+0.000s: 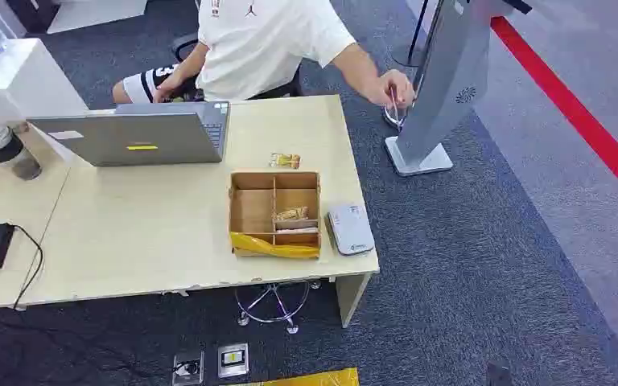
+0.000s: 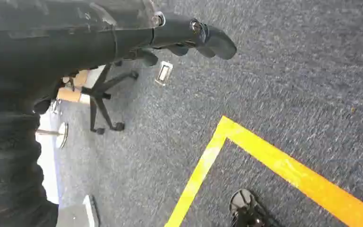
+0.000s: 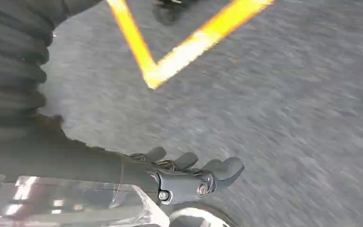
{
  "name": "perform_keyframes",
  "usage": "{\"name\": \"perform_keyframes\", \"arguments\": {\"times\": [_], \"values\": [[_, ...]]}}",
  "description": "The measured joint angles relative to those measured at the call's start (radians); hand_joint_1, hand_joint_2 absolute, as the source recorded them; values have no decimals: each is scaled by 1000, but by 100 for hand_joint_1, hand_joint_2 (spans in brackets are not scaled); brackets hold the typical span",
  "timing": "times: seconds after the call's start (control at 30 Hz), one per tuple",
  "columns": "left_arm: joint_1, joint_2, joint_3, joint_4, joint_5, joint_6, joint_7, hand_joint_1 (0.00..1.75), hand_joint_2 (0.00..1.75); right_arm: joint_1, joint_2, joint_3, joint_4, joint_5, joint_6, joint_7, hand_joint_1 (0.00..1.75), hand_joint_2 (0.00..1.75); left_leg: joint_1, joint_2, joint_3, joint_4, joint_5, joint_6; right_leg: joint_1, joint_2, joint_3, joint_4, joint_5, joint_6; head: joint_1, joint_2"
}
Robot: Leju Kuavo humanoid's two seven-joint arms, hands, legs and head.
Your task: Pass the card to the sensor for recognition and then transmit it.
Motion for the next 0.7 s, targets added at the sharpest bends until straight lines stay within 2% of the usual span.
{"name": "perform_keyframes", "arguments": {"times": [0.27, 0.57, 0.7], "values": [[-10, 0, -52, 8, 0, 50, -11, 0, 175, -65, -59, -67, -19, -6, -88, -222, 0, 175, 0, -1, 1, 0, 0, 0, 0, 0, 1, 0, 1, 1, 0, 0], [-15, -3, -80, 17, -27, 63, -16, 0, 175, -57, -64, -161, -130, 115, -106, -225, 0, 175, 0, -2, 1, 0, 0, 0, 0, -1, 2, 0, 0, 1, 0, 0], [-19, -5, -101, 32, -46, 69, -21, 0, 175, -45, -63, -218, -239, 189, -117, -221, 0, 175, 0, -3, 0, 0, 1, 1, 0, -2, 2, 0, 1, 1, 0, 0]]}}
